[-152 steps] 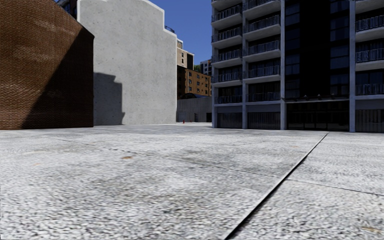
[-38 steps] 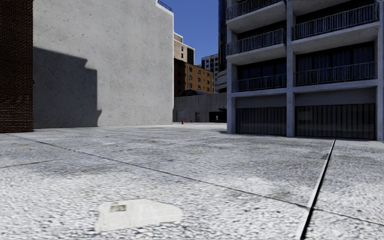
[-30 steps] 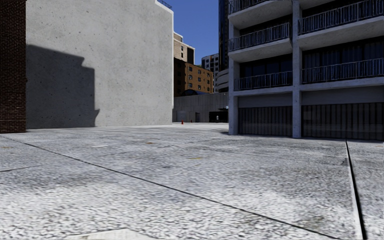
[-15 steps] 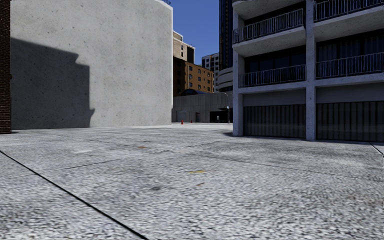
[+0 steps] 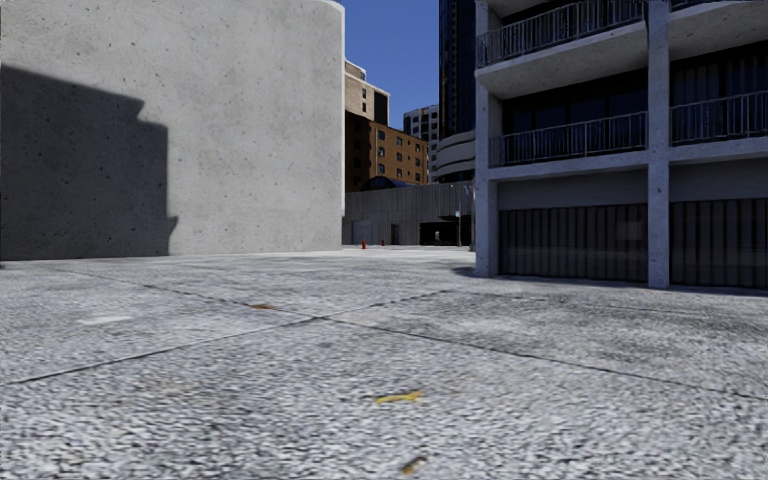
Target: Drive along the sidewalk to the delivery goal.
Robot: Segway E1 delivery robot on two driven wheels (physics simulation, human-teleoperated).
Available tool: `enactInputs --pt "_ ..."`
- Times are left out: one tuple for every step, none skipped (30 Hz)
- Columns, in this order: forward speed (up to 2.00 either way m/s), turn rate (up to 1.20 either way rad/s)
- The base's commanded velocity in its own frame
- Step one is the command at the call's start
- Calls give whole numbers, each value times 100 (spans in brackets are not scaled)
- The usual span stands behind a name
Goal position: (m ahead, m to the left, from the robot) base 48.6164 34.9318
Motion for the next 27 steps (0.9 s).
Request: enactInputs --pt "200 0" --pt "200 0" --pt "200 0" --pt "200 0" --pt "200 0" --pt "200 0" --pt "200 0" --pt "200 0" --pt "200 0" --pt "200 0" --pt "200 0" --pt "200 0" --pt "200 0" --pt "200 0" --pt "200 0" --pt "200 0" --pt "200 0" --pt "200 0" --pt "200 0" --pt "200 0" --pt "200 0" --pt "200 0" --pt "200 0" --pt "200 0" --pt "200 0" --pt "200 0" --pt "200 0"
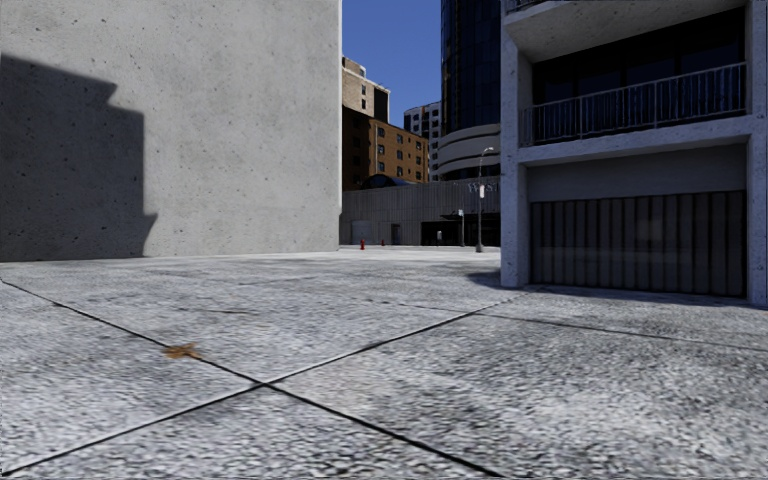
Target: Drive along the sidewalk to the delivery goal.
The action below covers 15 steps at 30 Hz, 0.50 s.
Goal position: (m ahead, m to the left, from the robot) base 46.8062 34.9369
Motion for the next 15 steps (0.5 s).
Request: enactInputs --pt "200 0" --pt "200 0" --pt "200 0" --pt "200 0" --pt "200 0" --pt "200 0" --pt "200 0" --pt "200 0" --pt "200 0" --pt "200 0" --pt "200 0" --pt "200 0" --pt "200 0" --pt "200 0" --pt "200 0"
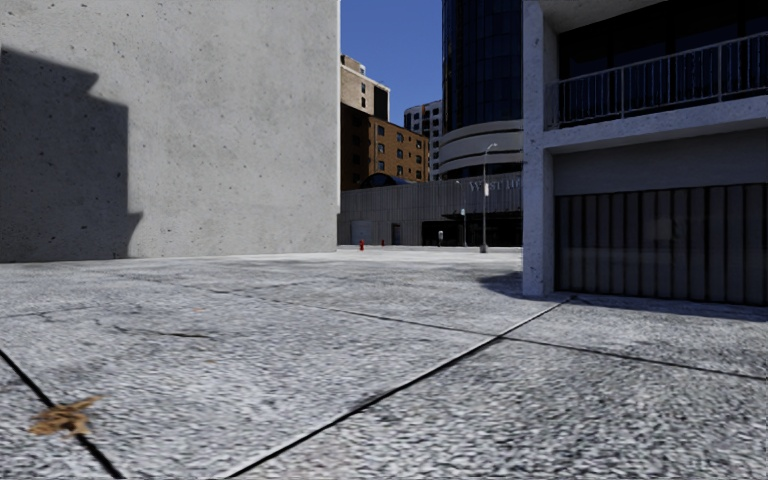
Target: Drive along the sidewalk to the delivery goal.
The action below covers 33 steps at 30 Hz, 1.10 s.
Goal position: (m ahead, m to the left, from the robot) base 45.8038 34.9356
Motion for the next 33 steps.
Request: enactInputs --pt "200 0" --pt "200 0" --pt "200 0" --pt "200 0" --pt "200 0" --pt "200 0" --pt "200 0" --pt "200 0" --pt "200 0" --pt "200 0" --pt "200 0" --pt "200 0" --pt "200 0" --pt "200 0" --pt "200 0" --pt "200 0" --pt "200 0" --pt "200 0" --pt "200 0" --pt "200 0" --pt "200 0" --pt "200 0" --pt "200 0" --pt "200 0" --pt "200 0" --pt "200 0" --pt "200 0" --pt "200 0" --pt "200 0" --pt "200 0" --pt "200 0" --pt "200 0" --pt "200 0"
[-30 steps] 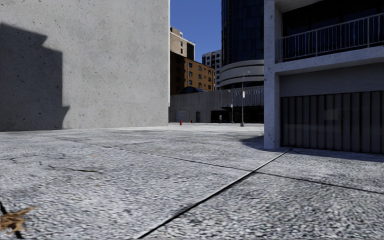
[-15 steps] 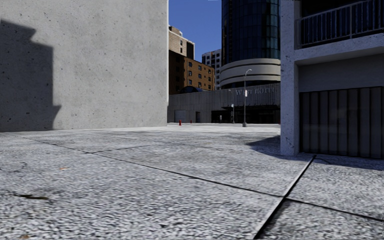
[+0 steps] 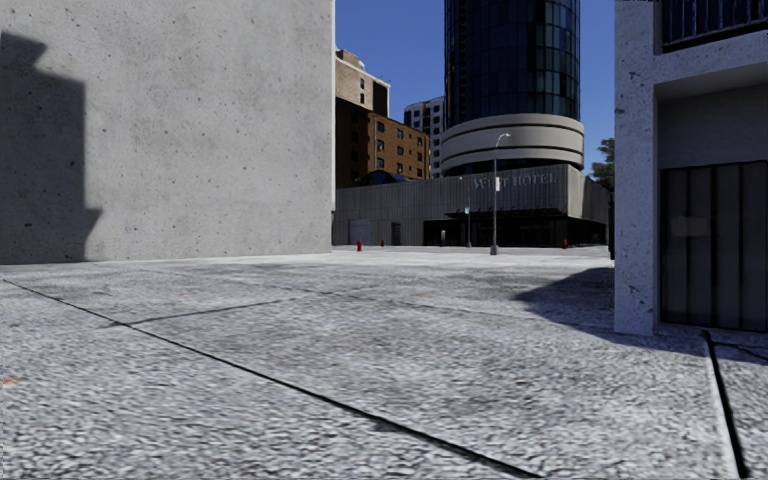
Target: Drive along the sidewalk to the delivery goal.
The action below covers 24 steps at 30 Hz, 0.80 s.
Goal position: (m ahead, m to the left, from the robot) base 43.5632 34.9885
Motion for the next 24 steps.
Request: enactInputs --pt "200 0" --pt "200 0" --pt "200 0" --pt "200 0" --pt "200 0" --pt "200 0" --pt "200 0" --pt "200 0" --pt "200 0" --pt "200 0" --pt "200 0" --pt "200 0" --pt "200 0" --pt "200 0" --pt "200 0" --pt "200 0" --pt "200 0" --pt "200 0" --pt "200 0" --pt "200 0" --pt "200 0" --pt "200 0" --pt "200 0" --pt "200 0"
